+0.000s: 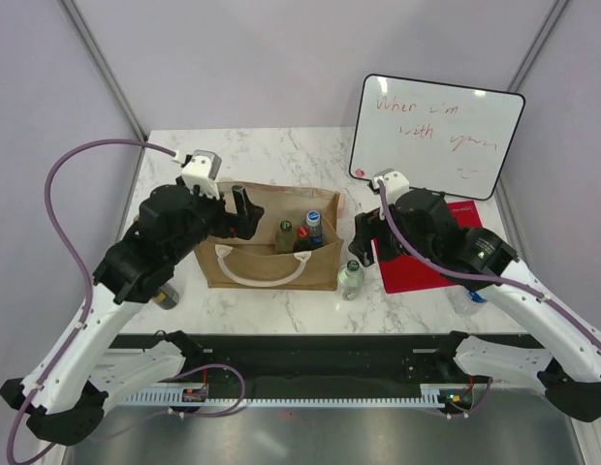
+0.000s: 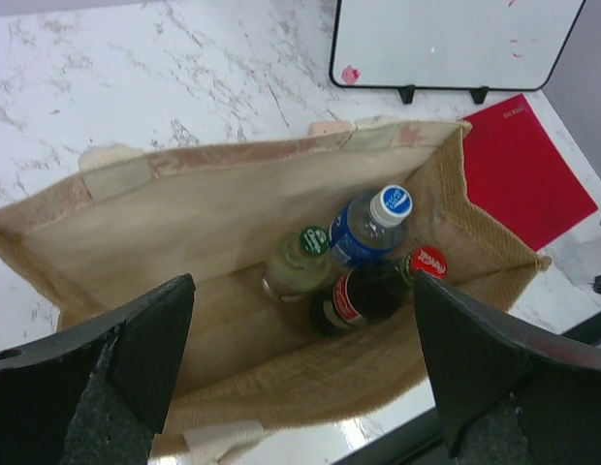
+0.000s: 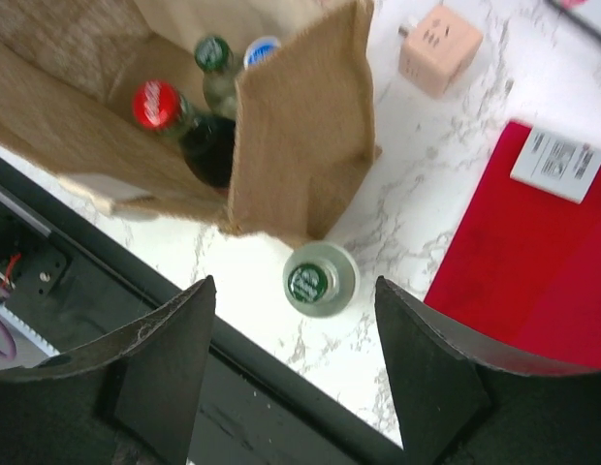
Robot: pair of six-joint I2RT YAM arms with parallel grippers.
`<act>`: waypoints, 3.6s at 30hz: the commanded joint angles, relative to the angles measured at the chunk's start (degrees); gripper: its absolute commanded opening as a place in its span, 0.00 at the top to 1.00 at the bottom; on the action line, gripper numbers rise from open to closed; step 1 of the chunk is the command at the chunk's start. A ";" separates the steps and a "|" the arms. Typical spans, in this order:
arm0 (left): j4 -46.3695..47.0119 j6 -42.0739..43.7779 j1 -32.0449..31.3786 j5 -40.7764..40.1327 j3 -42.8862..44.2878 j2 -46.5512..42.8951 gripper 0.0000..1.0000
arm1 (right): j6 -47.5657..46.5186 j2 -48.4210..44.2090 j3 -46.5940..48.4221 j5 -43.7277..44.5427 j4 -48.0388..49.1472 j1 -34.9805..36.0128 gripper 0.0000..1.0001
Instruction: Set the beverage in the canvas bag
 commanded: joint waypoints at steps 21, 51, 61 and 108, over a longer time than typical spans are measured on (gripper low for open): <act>-22.87 -15.69 -0.14 -0.71 5.64 -5.78 0.00 | 0.01 -3.43 -29.01 -0.97 26.08 1.00 0.34; -20.50 -18.77 -0.14 -3.62 -3.51 -7.98 0.09 | -2.88 -3.09 -23.14 10.27 20.12 2.32 1.00; -20.59 -17.89 -0.14 -5.72 -4.21 -7.45 0.09 | -9.03 4.83 0.23 19.94 5.53 2.32 1.00; -20.15 -16.83 -0.14 -3.27 -7.64 -10.79 0.17 | -17.74 34.45 45.26 7.20 18.79 16.03 1.00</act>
